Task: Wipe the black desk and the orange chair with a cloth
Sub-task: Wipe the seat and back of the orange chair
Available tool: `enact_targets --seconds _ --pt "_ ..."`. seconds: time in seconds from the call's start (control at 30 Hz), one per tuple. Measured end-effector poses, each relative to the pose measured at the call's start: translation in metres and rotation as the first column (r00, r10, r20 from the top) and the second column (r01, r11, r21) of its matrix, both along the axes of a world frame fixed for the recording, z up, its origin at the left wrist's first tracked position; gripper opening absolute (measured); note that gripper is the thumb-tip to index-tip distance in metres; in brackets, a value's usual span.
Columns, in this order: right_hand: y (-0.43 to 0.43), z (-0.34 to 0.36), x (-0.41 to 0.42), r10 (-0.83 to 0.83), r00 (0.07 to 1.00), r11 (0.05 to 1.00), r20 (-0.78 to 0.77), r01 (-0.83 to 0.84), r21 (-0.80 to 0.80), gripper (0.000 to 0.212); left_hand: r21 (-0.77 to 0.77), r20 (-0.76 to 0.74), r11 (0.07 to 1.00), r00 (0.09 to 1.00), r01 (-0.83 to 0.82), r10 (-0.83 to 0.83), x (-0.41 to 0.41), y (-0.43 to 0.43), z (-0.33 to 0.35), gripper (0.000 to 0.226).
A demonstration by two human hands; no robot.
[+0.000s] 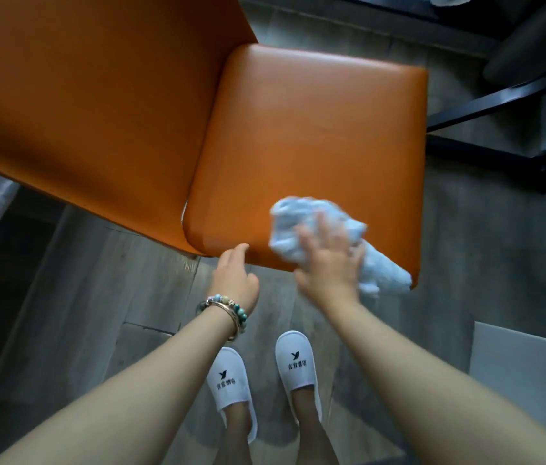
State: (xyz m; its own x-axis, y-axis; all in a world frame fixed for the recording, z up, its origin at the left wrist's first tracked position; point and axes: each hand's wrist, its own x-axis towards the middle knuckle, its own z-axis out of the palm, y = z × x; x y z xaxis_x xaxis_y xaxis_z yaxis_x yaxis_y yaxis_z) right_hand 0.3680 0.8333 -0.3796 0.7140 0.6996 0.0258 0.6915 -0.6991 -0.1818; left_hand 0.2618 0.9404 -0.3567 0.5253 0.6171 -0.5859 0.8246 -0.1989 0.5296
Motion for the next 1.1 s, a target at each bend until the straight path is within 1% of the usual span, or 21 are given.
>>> enact_targets --seconds 0.03,0.07,0.13,0.2,0.23,0.3,0.37,0.4,0.47,0.5,0.57,0.63,0.7,0.73,0.77,0.8,0.83,0.9,0.97,1.03,1.1 --pt "0.002 -0.006 -0.008 0.144 0.989 0.984 -0.016 -0.145 -0.099 0.076 0.040 0.014 0.999 1.000 0.018 -0.019 0.002 -0.001 -0.001 0.055" --pt "-0.001 -0.009 -0.009 0.209 0.977 0.962 -0.043 -0.213 -0.172 0.076 0.061 0.012 0.998 1.000 0.024 -0.024 0.004 -0.001 -0.004 0.056" --pt "-0.024 -0.015 0.010 0.179 0.982 0.958 -0.051 -0.186 -0.217 0.076 0.081 -0.006 0.996 1.000 0.027 -0.027 0.005 -0.001 -0.006 0.055" --pt "-0.059 -0.013 0.033 0.038 0.998 0.976 -0.044 -0.047 -0.212 0.071 0.085 -0.013 0.995 0.999 0.048 -0.047 0.004 -0.005 -0.006 0.055" --pt "-0.078 -0.008 0.045 -0.087 0.994 0.972 -0.065 0.070 -0.223 0.066 0.083 -0.007 0.995 0.998 0.057 -0.056 0.004 -0.006 -0.007 0.056" --pt "-0.110 0.005 0.069 -0.410 0.899 0.903 -0.152 0.378 -0.203 0.061 0.078 0.011 0.996 0.999 0.035 -0.036 0.005 -0.008 -0.010 0.056" --pt "-0.114 0.022 0.087 -0.597 0.779 0.799 -0.189 0.598 -0.060 0.062 0.087 0.032 0.996 0.999 -0.008 0.005 0.007 -0.009 -0.011 0.056" --pt "-0.104 0.026 0.094 -0.597 0.788 0.792 -0.150 0.608 0.044 0.065 0.092 0.040 0.995 0.999 -0.024 0.020 0.008 -0.010 -0.011 0.056" --pt "-0.075 0.023 0.106 -0.498 0.861 0.845 -0.101 0.508 0.166 0.069 0.094 0.054 0.994 0.998 -0.050 0.045 0.009 -0.010 -0.011 0.056" --pt "-0.055 0.020 0.109 -0.452 0.883 0.873 -0.128 0.467 0.140 0.071 0.093 0.062 0.993 0.996 -0.066 0.060 0.009 -0.009 -0.012 0.056" --pt "-0.018 0.016 0.103 -0.375 0.909 0.926 -0.183 0.375 -0.033 0.073 0.108 0.089 0.987 0.990 -0.117 0.107 0.009 -0.006 -0.011 0.055" --pt "0.010 0.011 0.074 -0.259 0.949 0.957 -0.181 0.227 -0.182 0.068 0.138 0.125 0.965 0.970 -0.225 0.208 0.008 0.000 -0.011 0.052" --pt "0.020 -0.001 0.024 0.078 0.987 0.990 -0.137 -0.093 -0.103 0.054 0.143 0.184 0.922 0.925 -0.361 0.334 0.005 0.001 -0.010 0.048" --pt "0.017 -0.005 -0.001 0.278 0.946 0.956 -0.166 -0.290 -0.052 0.046 0.131 0.216 0.899 0.897 -0.419 0.386 0.003 0.001 -0.010 0.047" --pt "0.009 -0.009 -0.020 0.458 0.865 0.878 -0.206 -0.476 -0.047 0.040 0.115 0.237 0.880 0.873 -0.461 0.426 0.000 0.002 -0.009 0.046" --pt "0.000 -0.011 -0.030 0.562 0.795 0.806 -0.231 -0.588 -0.064 0.038 0.101 0.243 0.867 0.857 -0.488 0.454 -0.003 0.002 -0.007 0.046" --pt "-0.007 -0.009 -0.031 0.591 0.771 0.781 -0.236 -0.620 -0.070 0.033 0.091 0.240 0.856 0.845 -0.509 0.478 -0.007 0.004 -0.006 0.045" --pt "-0.001 -0.001 -0.015 0.531 0.839 0.847 -0.118 -0.527 0.071 0.024 0.084 0.222 0.842 0.834 -0.532 0.505 -0.017 0.009 -0.006 0.046" --pt "0.026 0.009 0.001 0.402 0.915 0.907 -0.022 -0.394 0.151 0.032 0.090 0.178 0.853 0.851 -0.513 0.493 -0.024 0.012 -0.009 0.049" --pt "0.053 0.013 0.005 0.398 0.917 0.917 -0.015 -0.397 0.045 0.036 0.074 0.127 0.881 0.881 -0.467 0.456 -0.028 0.008 -0.014 0.051" --pt "0.054 0.005 -0.008 0.413 0.904 0.902 -0.106 -0.422 -0.087 0.049 0.034 0.081 0.903 0.902 -0.429 0.425 -0.030 0.004 -0.014 0.051"
